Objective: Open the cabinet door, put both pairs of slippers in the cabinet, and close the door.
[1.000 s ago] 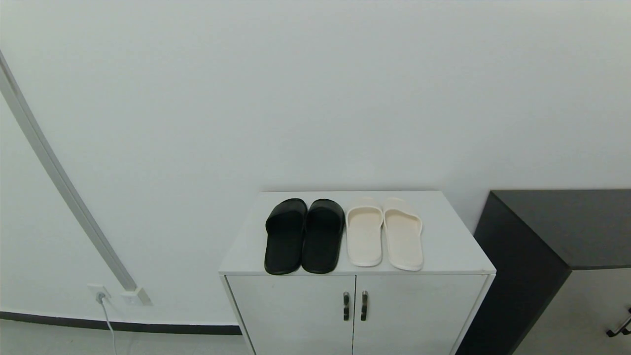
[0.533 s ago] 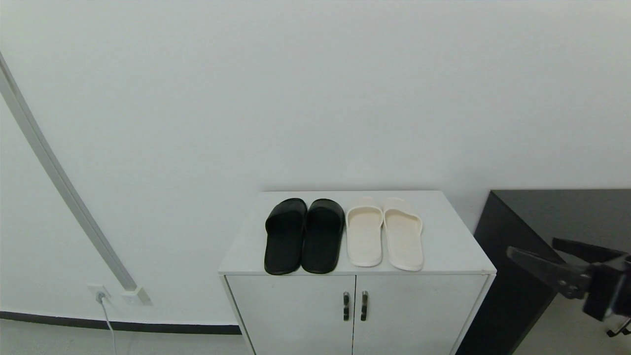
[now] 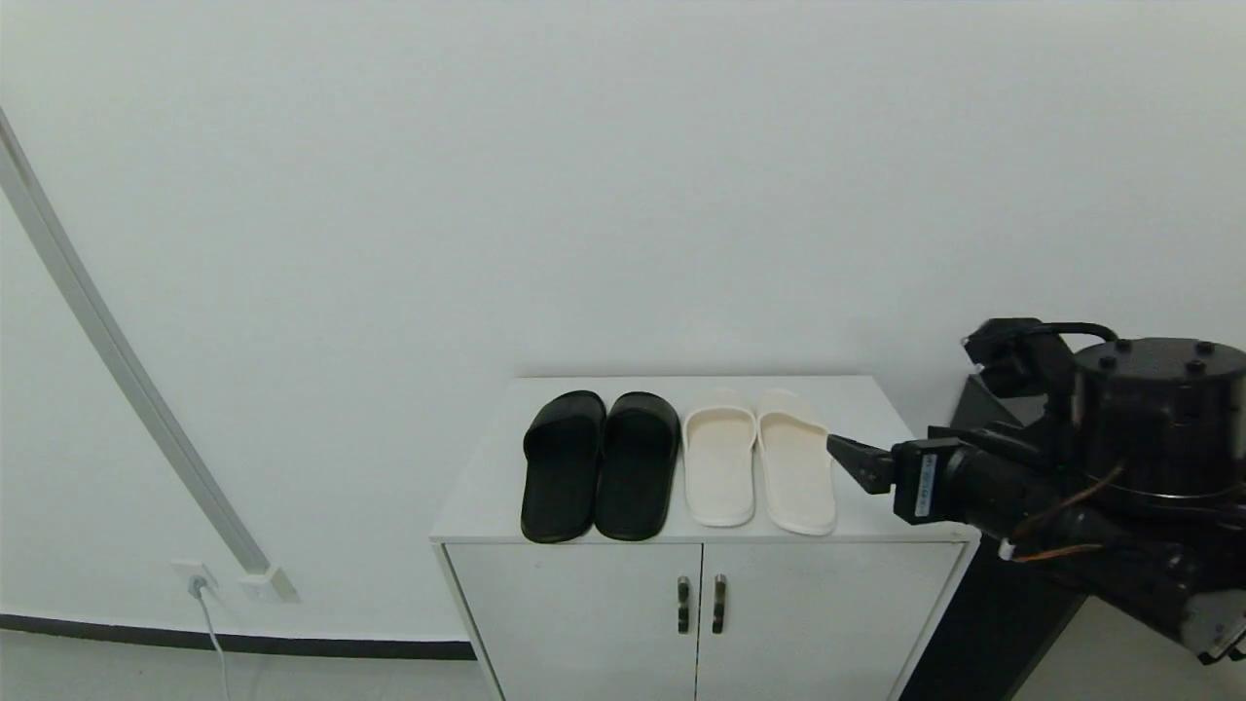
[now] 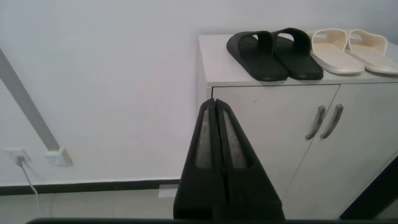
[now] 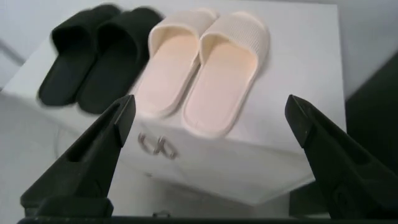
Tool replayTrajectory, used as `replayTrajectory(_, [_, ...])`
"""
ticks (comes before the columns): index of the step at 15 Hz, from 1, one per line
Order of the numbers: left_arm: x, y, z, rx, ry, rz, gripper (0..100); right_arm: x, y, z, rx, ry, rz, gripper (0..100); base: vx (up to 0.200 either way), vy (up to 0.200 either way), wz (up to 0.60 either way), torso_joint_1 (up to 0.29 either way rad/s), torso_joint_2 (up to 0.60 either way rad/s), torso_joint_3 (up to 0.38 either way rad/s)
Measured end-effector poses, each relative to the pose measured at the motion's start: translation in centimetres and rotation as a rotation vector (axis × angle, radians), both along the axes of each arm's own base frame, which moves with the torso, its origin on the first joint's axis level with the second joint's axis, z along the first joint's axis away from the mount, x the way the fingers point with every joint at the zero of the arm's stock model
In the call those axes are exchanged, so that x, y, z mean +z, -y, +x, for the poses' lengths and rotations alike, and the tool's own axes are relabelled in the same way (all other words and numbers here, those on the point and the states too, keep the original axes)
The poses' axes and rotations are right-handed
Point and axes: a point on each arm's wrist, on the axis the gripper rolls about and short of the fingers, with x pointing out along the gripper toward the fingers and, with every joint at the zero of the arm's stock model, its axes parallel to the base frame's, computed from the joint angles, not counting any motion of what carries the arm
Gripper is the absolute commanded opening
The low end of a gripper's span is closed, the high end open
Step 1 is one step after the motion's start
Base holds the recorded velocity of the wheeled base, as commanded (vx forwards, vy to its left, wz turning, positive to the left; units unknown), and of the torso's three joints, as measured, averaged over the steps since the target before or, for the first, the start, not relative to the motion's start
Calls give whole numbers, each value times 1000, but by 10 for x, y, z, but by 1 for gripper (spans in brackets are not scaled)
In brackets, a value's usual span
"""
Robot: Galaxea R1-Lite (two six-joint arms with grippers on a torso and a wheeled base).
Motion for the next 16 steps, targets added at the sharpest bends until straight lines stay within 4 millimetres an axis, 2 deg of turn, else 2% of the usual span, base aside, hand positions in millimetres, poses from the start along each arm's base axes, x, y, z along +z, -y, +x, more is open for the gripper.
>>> replayTrajectory(7, [0,0,0,0,0,0,0,-49,-75,86,-179,40,-47,100,0,0,0,0,0,0])
replayTrajectory(10, [0,0,0,0,0,0,0,-68,-90,111,-203,33,-58,100,0,0,0,0,0,0])
replayTrajectory(16, [0,0,0,0,0,0,0,-100,-99,144,-232,11,-77,100,0,0,0,0,0,0])
